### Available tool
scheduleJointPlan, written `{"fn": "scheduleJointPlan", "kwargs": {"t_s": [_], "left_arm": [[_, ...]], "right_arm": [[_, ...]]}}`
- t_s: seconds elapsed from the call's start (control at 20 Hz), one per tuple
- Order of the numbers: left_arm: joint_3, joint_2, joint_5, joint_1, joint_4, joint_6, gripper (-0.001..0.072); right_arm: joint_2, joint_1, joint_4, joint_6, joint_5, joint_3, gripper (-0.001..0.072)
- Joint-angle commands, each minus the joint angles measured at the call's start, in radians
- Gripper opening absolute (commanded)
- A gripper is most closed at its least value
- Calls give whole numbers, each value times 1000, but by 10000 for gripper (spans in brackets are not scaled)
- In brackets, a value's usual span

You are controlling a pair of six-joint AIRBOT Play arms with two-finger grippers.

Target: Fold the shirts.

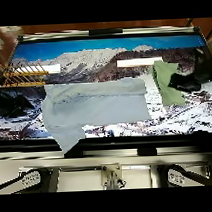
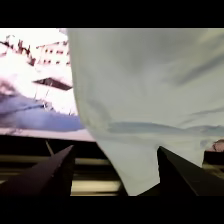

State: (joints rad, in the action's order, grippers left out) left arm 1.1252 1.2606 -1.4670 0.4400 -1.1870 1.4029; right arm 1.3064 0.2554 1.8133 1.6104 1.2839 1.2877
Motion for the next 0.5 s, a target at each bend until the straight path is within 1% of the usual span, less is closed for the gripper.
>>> {"fn": "scheduleJointPlan", "kwargs": {"t_s": [0.0,0.05,0.15,0.3,0.45], "left_arm": [[-246,-66,25,133,40,-94,607],[-304,-60,53,142,74,-123,602],[-377,-52,130,130,89,-135,597],[-407,-40,261,97,95,-135,597],[-407,-16,336,59,157,-139,595]], "right_arm": [[-54,131,112,52,116,-142,519],[-60,140,164,64,109,-185,519],[-58,133,205,86,109,-228,519],[-58,127,211,88,95,-238,519],[-58,127,211,88,87,-238,519]]}}
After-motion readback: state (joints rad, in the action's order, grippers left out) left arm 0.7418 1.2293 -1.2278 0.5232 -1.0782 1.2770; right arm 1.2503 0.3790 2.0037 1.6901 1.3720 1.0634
